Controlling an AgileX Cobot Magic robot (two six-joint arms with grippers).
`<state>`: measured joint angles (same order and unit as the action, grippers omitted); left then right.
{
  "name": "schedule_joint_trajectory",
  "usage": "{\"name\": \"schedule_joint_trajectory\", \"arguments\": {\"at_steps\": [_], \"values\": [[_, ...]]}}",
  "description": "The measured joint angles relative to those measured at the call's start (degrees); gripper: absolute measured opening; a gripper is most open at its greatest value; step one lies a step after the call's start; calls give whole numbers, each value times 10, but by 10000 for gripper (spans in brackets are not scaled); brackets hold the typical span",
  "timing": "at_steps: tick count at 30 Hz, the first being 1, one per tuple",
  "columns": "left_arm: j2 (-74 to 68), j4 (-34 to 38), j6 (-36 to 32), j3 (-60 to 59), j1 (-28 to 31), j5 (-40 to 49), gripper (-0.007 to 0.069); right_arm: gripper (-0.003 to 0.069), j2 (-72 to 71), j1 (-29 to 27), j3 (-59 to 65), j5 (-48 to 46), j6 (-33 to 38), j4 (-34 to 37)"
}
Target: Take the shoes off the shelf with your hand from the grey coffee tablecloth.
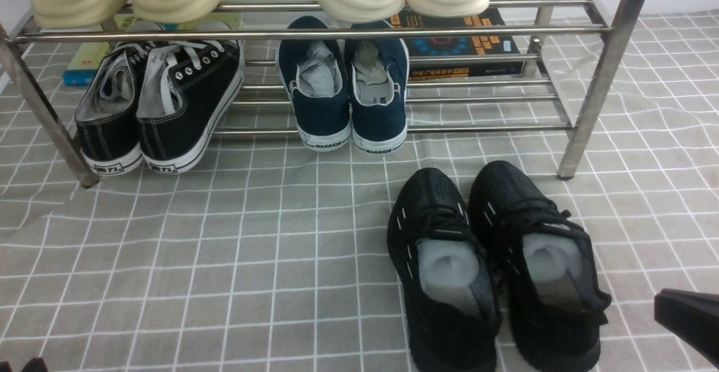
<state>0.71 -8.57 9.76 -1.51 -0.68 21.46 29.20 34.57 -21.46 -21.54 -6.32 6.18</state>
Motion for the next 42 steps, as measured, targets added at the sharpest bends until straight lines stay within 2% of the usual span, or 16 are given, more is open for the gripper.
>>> {"name": "schedule_joint_trajectory", "arguments": {"at_steps": [17, 21, 27, 33, 42], "values": [[0, 0, 0, 0, 0, 1, 239, -11, -9, -2, 0, -16, 5, -3], [0, 0, 0, 0, 2, 1, 239, -10, -68, -44, 21, -20, 10, -22], [0, 0, 0, 0, 3, 1, 239, -8, -204, -180, 118, -26, 19, -91], [0, 0, 0, 0, 3, 1, 239, -3, -294, -274, 212, -32, 23, -91], [0, 0, 0, 0, 3, 1, 239, 1, -298, -322, 221, -15, 24, -80]]}}
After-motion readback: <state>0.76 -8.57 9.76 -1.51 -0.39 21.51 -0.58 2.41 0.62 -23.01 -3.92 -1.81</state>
